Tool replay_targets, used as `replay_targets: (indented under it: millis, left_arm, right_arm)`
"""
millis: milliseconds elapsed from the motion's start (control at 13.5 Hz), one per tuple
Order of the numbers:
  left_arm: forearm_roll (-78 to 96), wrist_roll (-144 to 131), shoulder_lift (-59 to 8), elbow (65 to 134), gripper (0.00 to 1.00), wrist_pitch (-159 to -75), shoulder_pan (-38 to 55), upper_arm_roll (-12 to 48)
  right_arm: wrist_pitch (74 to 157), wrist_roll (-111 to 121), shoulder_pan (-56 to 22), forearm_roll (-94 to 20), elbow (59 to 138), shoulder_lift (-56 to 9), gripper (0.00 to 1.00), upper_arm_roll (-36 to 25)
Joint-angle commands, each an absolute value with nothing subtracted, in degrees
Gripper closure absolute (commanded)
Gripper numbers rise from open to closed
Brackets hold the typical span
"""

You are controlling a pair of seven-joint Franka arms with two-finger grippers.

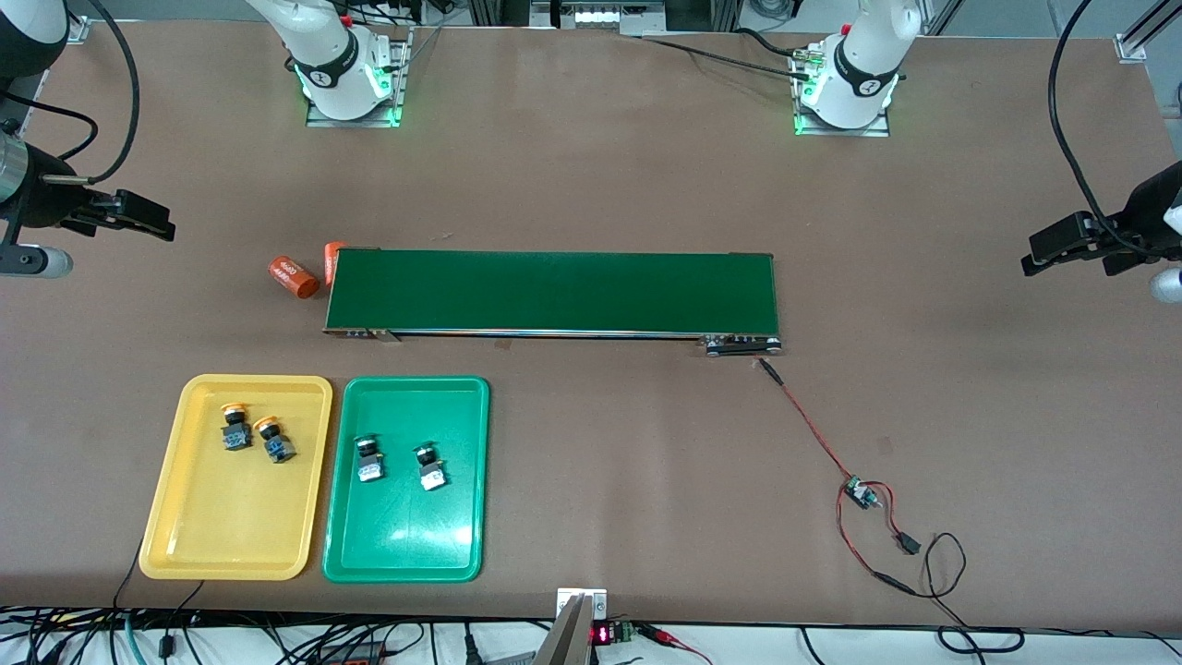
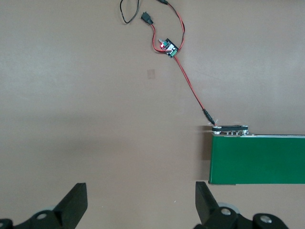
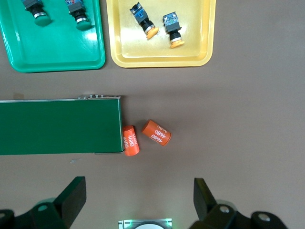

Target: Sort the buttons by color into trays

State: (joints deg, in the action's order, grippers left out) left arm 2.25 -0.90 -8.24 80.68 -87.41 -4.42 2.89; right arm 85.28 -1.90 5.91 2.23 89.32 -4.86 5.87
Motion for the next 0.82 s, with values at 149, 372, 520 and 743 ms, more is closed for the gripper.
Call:
replay_targets:
  millis: [149, 372, 520, 743]
  left_arm:
    - [1.5, -0.8, -6.9, 80.7, 0.0, -86.3, -4.5, 3.3]
    - [1.5, -0.8, -6.9, 80.8, 0.0, -86.3, -4.6, 3.2]
    - [1.5, -0.8, -6.9, 80.8, 0.0, -86.3, -4.6, 3.2]
    - [1.5, -0.8, -7.0, 80.8, 0.0, -86.4, -4.6, 3.1]
  right_arm:
    - [82.4, 1.1, 6.0, 1.0, 91.0, -1.0, 0.0, 5.6]
    - [82.5, 0.4, 5.6, 1.0, 93.1, 0.2, 0.0, 5.6]
    - [82.7, 0.3, 5.7, 1.0, 92.7, -0.4, 0.0, 5.6]
    - [83.4, 0.1, 5.7, 1.0, 92.6, -0.6, 0.0, 5.8]
